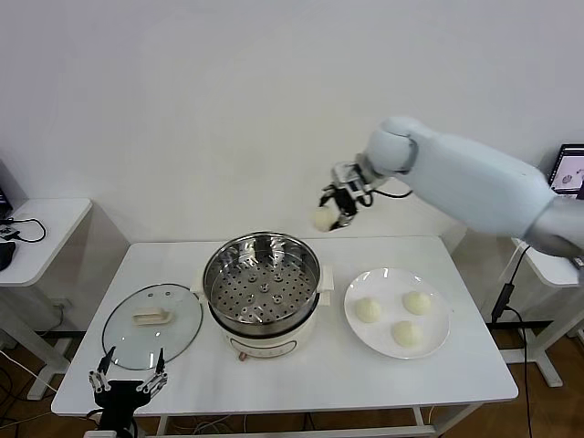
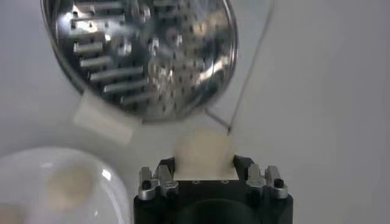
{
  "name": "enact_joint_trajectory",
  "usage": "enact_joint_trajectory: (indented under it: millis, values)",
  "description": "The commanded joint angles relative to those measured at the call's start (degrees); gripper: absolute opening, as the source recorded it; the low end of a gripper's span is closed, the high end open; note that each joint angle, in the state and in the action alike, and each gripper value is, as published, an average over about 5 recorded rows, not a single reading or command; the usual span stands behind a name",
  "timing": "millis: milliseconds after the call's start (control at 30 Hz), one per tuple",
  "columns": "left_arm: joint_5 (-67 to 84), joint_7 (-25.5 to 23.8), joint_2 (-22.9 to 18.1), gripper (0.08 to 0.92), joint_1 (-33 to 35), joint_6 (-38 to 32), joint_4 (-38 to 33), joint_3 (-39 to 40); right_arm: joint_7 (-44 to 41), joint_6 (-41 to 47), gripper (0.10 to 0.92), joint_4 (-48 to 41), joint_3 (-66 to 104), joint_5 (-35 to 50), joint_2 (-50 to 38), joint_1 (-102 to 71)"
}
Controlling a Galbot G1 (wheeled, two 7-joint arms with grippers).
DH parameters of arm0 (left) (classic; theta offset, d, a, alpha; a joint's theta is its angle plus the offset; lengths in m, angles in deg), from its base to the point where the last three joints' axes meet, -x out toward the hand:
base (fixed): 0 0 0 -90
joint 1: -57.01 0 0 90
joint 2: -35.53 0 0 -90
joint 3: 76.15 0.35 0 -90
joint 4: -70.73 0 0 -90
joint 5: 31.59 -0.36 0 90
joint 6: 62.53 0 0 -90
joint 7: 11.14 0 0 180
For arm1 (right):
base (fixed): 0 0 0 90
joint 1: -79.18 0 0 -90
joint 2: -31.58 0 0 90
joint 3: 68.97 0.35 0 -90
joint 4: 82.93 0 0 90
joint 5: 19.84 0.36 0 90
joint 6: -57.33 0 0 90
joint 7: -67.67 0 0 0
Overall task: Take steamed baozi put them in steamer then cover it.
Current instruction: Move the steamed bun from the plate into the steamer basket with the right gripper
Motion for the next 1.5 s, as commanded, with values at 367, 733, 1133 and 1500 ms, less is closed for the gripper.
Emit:
enact_joint_trajectory:
  millis: [367, 733, 1133, 1500]
  values:
    - [0.68, 0.16, 0.04, 0.823, 0.51, -0.19, 0.43, -0.93, 6.01, -13.82, 0.616, -6.39, -6.22, -8.38, 13.08, -2.7]
    - [0.4, 0.27, -0.94, 0.823, 0.79, -0.23, -0.1, -0.75, 9.01, -21.54, 0.619, -12.95, -5.44, -19.13, 14.78, -8.7]
    - [0.27, 0.32, -1.19, 0.823, 0.85, -0.27, -0.19, -0.93, 11.86, -27.37, 0.629, -20.47, -2.75, -28.22, 17.75, -11.45]
    - [0.27, 0.47, -1.2, 0.823, 0.69, -0.26, -0.32, -0.86, 11.91, -27.08, 0.816, -18.55, -3.34, -23.38, 16.73, -10.71]
